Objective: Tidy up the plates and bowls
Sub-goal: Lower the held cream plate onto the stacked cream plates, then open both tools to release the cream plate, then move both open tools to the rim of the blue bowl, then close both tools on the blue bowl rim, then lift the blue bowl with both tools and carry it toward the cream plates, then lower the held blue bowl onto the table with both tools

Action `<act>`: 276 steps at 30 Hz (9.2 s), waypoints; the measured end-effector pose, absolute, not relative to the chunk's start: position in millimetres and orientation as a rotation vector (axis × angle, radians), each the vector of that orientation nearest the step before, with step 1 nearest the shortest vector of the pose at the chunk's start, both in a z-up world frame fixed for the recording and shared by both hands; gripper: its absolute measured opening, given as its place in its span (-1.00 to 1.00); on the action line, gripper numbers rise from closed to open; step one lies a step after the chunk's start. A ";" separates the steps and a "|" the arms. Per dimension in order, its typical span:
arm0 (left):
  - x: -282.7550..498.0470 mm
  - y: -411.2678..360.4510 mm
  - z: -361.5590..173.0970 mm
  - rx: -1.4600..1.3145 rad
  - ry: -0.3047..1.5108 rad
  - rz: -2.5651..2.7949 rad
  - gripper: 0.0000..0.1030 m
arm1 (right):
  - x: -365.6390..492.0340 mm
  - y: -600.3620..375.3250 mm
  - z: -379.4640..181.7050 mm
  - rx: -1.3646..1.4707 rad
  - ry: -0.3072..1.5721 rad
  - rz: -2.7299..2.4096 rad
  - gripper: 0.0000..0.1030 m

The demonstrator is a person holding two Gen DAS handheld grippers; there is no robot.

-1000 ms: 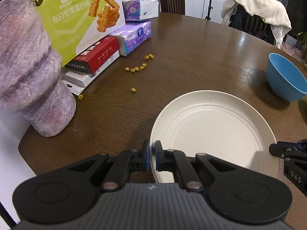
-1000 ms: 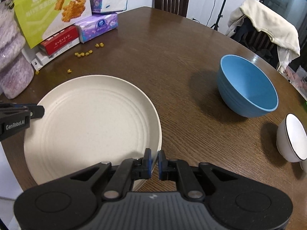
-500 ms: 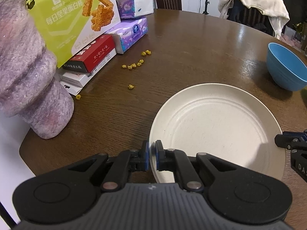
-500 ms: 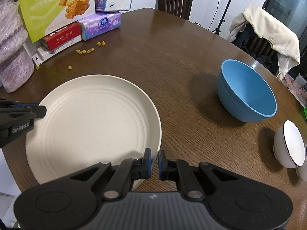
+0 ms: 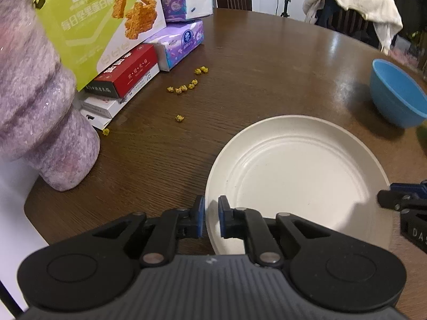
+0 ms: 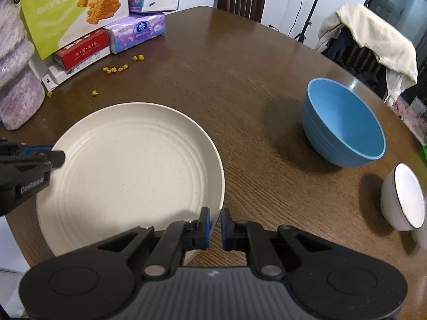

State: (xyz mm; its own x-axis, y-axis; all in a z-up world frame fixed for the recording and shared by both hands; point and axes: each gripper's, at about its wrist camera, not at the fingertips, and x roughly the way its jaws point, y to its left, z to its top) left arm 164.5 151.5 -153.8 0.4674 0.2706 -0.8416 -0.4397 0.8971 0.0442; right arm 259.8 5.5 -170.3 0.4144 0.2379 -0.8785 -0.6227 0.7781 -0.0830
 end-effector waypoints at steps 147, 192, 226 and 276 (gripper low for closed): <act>447.1 9.1 -127.1 -0.231 1.053 0.204 -0.90 | 511.2 -146.1 -142.8 -0.053 1.097 0.323 -0.92; 337.3 -1.1 -52.5 -0.179 0.937 0.118 -0.90 | 397.4 -160.7 -74.7 -0.022 0.992 0.260 -0.92; 265.1 -51.1 -50.5 -0.072 0.934 -0.031 -0.90 | 302.0 -210.0 -75.9 0.046 0.977 0.131 -0.92; 229.0 -192.9 -131.6 0.111 1.051 -0.325 -0.89 | 224.0 -341.2 -147.4 0.095 1.052 -0.107 -0.92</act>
